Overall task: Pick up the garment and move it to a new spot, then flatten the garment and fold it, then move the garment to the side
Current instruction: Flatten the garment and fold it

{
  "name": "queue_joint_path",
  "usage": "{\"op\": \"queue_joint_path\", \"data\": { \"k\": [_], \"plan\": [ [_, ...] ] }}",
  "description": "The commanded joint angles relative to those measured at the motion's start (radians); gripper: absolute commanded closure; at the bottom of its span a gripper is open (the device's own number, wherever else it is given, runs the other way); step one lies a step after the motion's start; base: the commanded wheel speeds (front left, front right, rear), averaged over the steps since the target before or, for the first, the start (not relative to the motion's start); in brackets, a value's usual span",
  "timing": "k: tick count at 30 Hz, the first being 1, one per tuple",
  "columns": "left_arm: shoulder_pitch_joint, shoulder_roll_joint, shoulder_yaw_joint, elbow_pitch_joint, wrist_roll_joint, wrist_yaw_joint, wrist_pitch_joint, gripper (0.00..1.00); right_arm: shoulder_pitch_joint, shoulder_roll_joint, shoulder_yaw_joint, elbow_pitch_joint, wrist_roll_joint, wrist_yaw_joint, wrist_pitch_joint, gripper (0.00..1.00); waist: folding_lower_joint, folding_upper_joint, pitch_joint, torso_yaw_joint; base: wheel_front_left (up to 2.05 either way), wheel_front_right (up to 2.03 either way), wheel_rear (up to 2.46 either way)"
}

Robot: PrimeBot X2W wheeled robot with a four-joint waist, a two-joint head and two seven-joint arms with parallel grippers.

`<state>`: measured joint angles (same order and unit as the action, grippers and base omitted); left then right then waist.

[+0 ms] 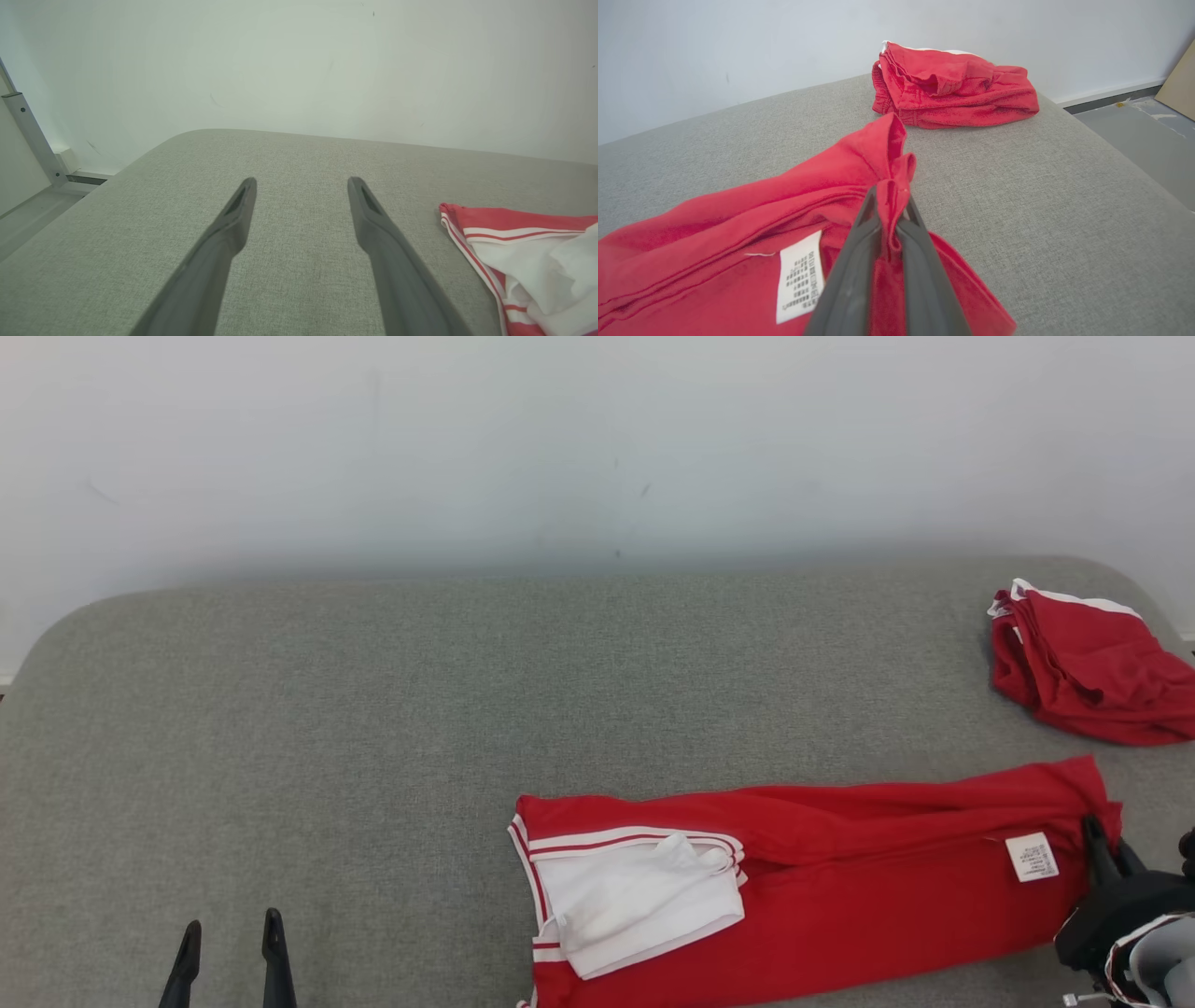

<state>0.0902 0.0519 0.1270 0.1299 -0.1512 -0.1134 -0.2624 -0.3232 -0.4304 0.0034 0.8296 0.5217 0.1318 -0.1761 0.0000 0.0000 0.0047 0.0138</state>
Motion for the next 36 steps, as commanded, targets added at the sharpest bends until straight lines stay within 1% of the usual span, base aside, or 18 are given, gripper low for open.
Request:
{"op": "queue_joint_path", "data": {
  "k": [1,5,8,16,17,22,25,28,33,36],
  "plan": [
    [0.012,-0.002,0.002,0.0,0.006,0.003,-0.003,0.0,-0.009,-0.004,-0.002,-0.005,-0.007,-0.003,0.0,1.0,0.0,0.0,-0.001,-0.003,0.0,0.0,0.0],
    [0.019,-0.002,0.007,-0.003,0.0,0.006,-0.003,0.0,-0.017,-0.01,0.009,-0.055,-0.015,-0.003,0.013,1.0,0.0,0.0,-0.003,-0.014,0.0,0.0,0.0],
    [0.025,-0.002,0.013,-0.004,-0.002,0.007,-0.003,0.0,-0.008,0.022,0.03,-0.128,-0.015,-0.003,0.024,1.0,0.0,0.0,-0.005,-0.021,0.0,0.0,0.0],
    [0.017,-0.002,0.005,0.006,0.004,0.012,-0.003,0.0,0.045,0.145,0.14,-0.407,0.0,-0.003,0.103,1.0,0.0,0.0,-0.003,-0.019,0.0,0.0,0.0],
    [0.006,-0.002,0.0,0.009,0.007,0.012,-0.003,0.0,0.057,0.184,0.178,-0.469,-0.004,-0.003,0.128,1.0,0.0,0.0,0.0,-0.011,0.0,0.0,0.0],
    [-0.013,-0.002,-0.013,0.019,0.011,0.01,-0.003,0.0,0.09,0.262,0.259,-0.578,-0.018,-0.003,0.176,1.0,0.0,0.0,0.006,0.019,0.0,0.0,0.0],
    [-0.022,-0.002,-0.021,0.027,0.011,0.01,-0.003,0.0,0.097,0.305,0.303,-0.6,-0.025,-0.003,0.191,1.0,0.0,0.0,0.009,0.034,0.0,0.0,0.0],
    [-0.033,-0.002,-0.033,0.037,0.006,0.013,-0.003,0.0,0.093,0.335,0.338,-0.588,-0.036,-0.003,0.188,1.0,0.0,0.0,0.013,0.051,0.0,0.0,0.0],
    [-0.052,-0.002,-0.056,0.051,-0.003,0.016,-0.003,0.0,0.064,0.368,0.388,-0.518,-0.037,-0.003,0.171,1.0,0.0,0.0,0.019,0.082,0.0,0.0,0.0],
    [-0.062,-0.002,-0.064,0.058,-0.006,0.019,-0.003,0.0,0.047,0.377,0.417,-0.461,-0.039,-0.003,0.151,1.0,0.0,0.0,0.021,0.097,0.0,0.0,0.0]
  ]
}}
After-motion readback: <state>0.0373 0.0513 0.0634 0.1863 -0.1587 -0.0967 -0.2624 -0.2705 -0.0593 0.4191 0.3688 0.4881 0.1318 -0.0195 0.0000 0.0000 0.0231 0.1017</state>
